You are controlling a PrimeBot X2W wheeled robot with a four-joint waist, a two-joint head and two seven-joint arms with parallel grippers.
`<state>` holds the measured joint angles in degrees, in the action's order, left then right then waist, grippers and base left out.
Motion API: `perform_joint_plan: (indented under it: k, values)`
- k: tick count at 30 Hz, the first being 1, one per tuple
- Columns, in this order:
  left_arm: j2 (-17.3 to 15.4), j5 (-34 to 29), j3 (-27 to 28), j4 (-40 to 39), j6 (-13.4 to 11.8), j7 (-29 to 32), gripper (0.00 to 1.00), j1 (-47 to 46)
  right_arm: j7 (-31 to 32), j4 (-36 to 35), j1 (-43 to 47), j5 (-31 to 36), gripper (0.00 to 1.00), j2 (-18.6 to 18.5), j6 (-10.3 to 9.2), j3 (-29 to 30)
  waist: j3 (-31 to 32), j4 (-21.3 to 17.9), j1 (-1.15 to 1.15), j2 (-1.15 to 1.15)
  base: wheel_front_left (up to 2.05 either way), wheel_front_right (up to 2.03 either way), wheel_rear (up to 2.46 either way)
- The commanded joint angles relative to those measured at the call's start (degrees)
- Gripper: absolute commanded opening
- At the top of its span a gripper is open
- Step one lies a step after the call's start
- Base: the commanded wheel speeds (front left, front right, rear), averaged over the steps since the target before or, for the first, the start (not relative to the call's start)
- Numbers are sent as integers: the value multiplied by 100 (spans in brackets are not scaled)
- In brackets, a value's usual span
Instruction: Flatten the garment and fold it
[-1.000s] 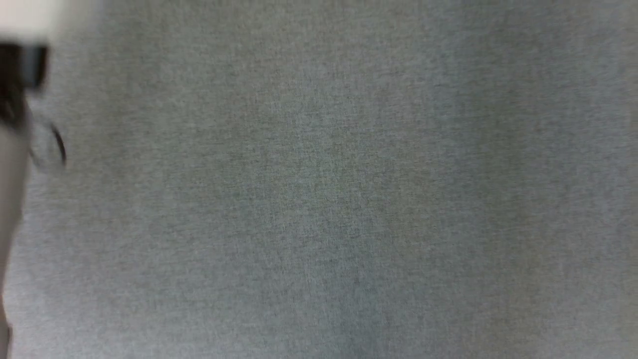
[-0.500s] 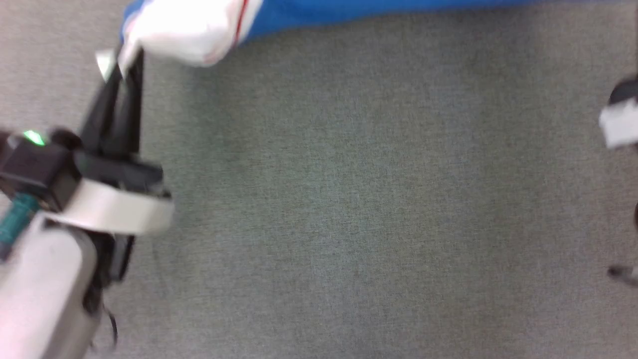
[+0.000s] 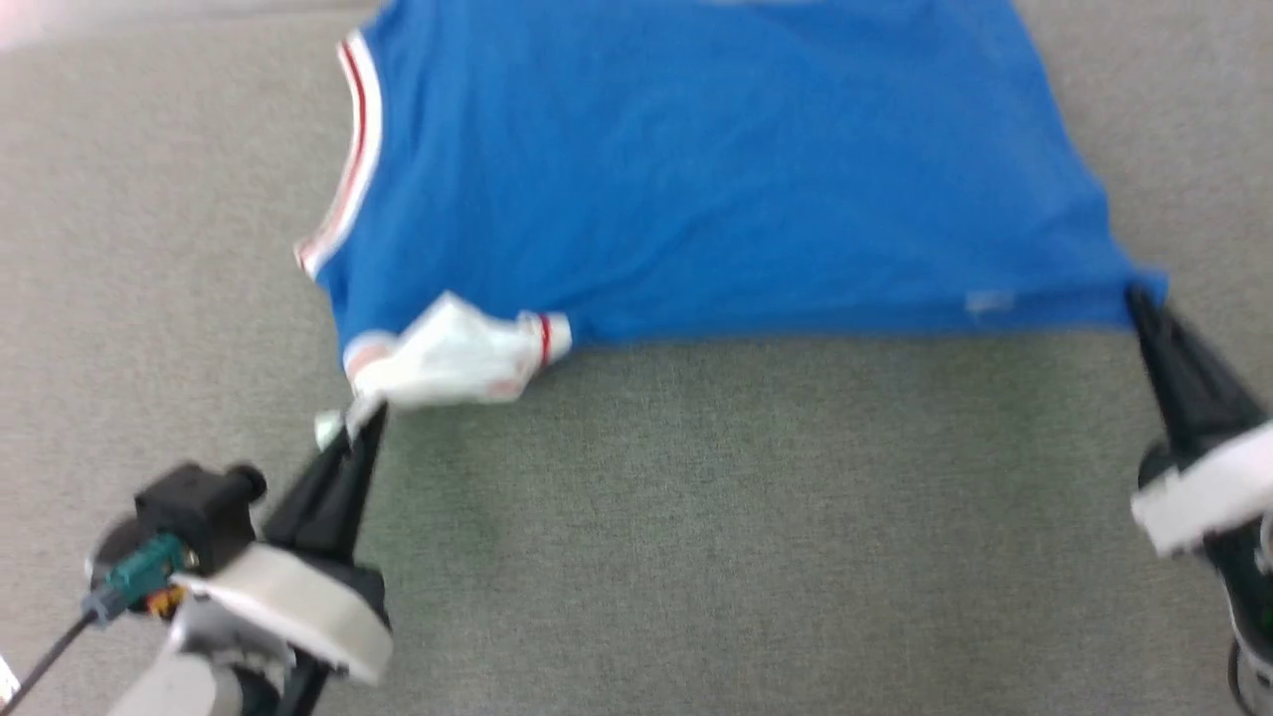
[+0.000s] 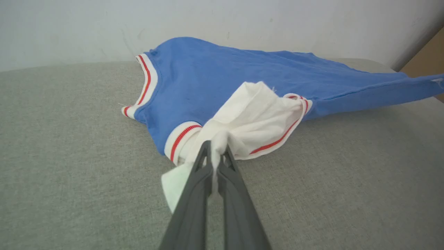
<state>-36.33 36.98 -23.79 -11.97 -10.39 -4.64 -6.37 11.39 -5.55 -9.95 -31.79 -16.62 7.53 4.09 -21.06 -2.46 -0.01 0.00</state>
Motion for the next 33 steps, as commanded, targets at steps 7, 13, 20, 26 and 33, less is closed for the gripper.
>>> perform_joint_plan:
  k: [7, 13, 20, 26, 33]
  values:
    - [-170, 803, -132, -288, 190, 548, 0, 902, 567, -233, 1047, -472, 0, -265, -4, 60, 764, 53, 1, 0, 0, 0, 0]
    - [-311, 1212, -312, -400, 189, 1003, 0, 1467, 1102, -288, 1712, -704, 0, -355, -4, 72, 1098, 55, 1, 0, 0, 0, 0]
    - [-442, 1678, -491, -568, 127, 1489, 0, 2039, 2028, -368, 2458, -942, 0, -543, -4, 67, 1503, 89, 1, 0, 0, 0, 0]
    - [-514, 2006, -585, -834, 39, 1761, 0, 2446, 2699, -557, 2976, -1163, 0, -421, -4, 233, 1768, 183, 1, 0, 0, 0, 0]
    - [-701, 2109, -500, -1233, -177, 1802, 0, 2817, 3204, -914, 3362, -1251, 0, -224, -4, 512, 1959, 243, 1, 0, 0, 0, 0]
